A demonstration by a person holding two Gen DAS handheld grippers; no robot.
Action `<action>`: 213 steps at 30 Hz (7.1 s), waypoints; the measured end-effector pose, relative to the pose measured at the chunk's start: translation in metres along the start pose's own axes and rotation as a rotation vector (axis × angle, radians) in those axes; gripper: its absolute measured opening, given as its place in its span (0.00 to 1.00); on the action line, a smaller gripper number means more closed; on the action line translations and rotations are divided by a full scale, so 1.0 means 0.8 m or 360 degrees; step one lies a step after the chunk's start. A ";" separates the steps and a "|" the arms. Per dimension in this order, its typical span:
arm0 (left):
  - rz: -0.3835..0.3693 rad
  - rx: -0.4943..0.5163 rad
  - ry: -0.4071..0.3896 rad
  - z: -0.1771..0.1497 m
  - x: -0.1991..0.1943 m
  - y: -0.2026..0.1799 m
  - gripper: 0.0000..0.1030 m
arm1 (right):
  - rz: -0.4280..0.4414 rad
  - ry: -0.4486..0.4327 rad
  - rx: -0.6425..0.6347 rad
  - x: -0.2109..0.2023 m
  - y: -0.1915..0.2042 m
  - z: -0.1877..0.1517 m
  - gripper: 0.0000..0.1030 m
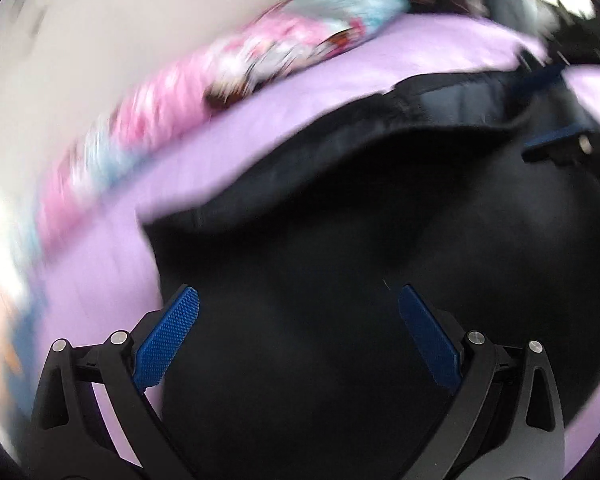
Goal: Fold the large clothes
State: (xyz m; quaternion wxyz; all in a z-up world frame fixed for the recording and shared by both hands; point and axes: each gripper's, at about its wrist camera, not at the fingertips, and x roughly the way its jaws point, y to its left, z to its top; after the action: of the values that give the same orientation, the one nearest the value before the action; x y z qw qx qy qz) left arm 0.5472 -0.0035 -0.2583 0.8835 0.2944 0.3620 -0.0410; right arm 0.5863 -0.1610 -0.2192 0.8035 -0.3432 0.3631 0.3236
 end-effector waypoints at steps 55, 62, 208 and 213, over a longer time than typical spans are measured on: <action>-0.0101 0.0107 0.0154 0.048 0.148 0.176 0.74 | -0.0188 -0.0019 0.0368 0.036 -0.147 -0.023 0.62; -0.0420 -0.0038 0.0163 -0.020 0.087 0.121 0.94 | 0.0066 -0.0011 0.0475 0.021 -0.111 -0.087 0.59; -0.1514 0.0788 0.0093 0.014 0.090 -0.072 0.95 | 0.0905 -0.0251 0.1764 0.052 -0.086 -0.331 0.95; -0.1515 0.0725 0.0054 0.011 0.094 -0.066 0.95 | 0.0955 -0.0242 0.1806 0.059 -0.087 -0.328 0.92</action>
State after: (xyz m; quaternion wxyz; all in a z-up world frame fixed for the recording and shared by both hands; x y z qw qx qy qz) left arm 0.5923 -0.0410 -0.3291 0.6749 0.2825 0.4518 -0.5104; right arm 0.5696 -0.3931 -0.3666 0.7582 0.2752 0.5000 0.3153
